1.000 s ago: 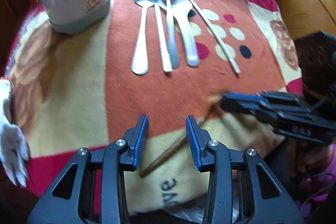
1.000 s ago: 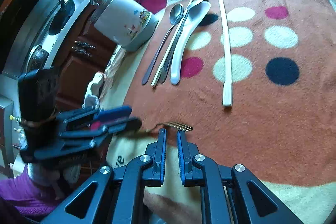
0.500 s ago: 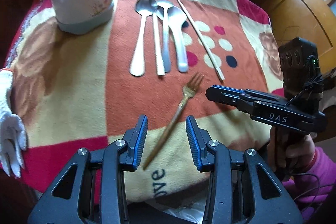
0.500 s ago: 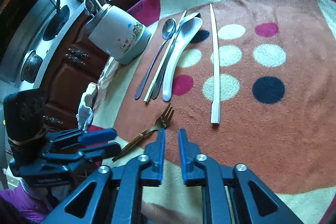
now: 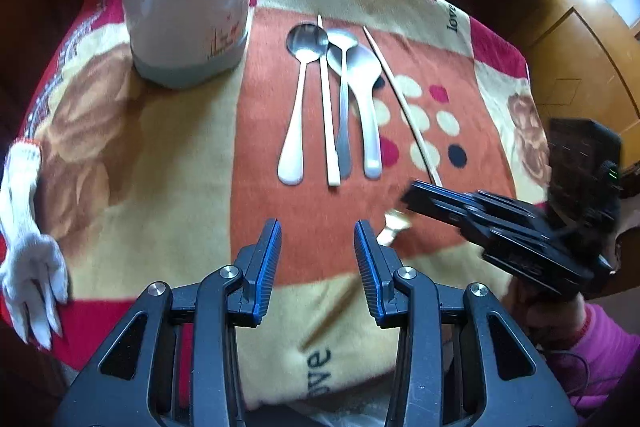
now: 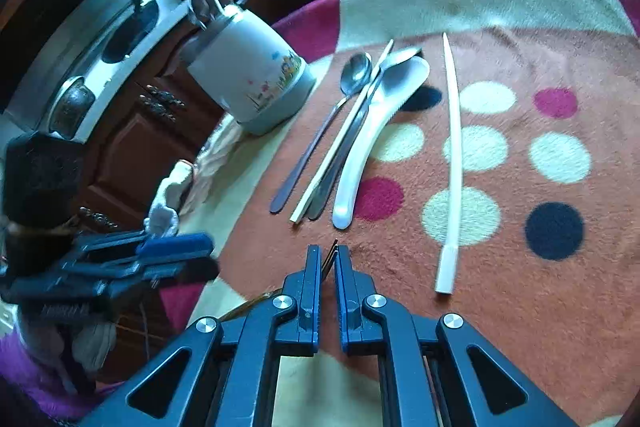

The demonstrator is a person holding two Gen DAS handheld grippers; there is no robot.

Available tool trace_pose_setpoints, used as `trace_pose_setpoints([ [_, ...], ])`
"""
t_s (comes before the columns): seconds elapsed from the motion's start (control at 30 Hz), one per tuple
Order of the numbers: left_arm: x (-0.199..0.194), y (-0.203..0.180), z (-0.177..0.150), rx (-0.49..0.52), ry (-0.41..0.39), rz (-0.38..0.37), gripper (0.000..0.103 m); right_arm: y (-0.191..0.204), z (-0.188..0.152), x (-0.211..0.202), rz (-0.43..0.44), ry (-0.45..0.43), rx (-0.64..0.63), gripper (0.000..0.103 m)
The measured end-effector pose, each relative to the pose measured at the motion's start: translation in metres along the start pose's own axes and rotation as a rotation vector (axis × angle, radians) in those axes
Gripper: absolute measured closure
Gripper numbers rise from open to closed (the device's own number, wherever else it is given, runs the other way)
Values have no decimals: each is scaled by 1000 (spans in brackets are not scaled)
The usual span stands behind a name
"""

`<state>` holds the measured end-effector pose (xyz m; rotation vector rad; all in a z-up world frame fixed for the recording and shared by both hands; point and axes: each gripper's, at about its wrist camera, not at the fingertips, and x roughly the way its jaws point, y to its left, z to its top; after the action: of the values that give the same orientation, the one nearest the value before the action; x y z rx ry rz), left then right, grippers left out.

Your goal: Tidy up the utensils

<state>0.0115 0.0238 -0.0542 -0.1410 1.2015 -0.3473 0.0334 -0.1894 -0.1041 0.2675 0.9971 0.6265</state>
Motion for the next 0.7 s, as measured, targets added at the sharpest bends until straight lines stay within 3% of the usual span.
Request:
trace_pose_setpoints([
  [0.23, 10, -12, 47, 27, -64, 45, 67, -21, 17, -49, 9, -78, 16, 101],
  [0.47, 33, -28, 98, 100, -71, 94, 67, -50, 25, -78, -19, -138, 62, 101],
  [0.63, 35, -43, 104, 167, -71, 76, 67, -61, 18, -71, 37, -61, 117, 99],
  [0.7, 42, -48, 106, 178, -56, 87, 67, -65, 16, -64, 13, -33, 129, 94],
])
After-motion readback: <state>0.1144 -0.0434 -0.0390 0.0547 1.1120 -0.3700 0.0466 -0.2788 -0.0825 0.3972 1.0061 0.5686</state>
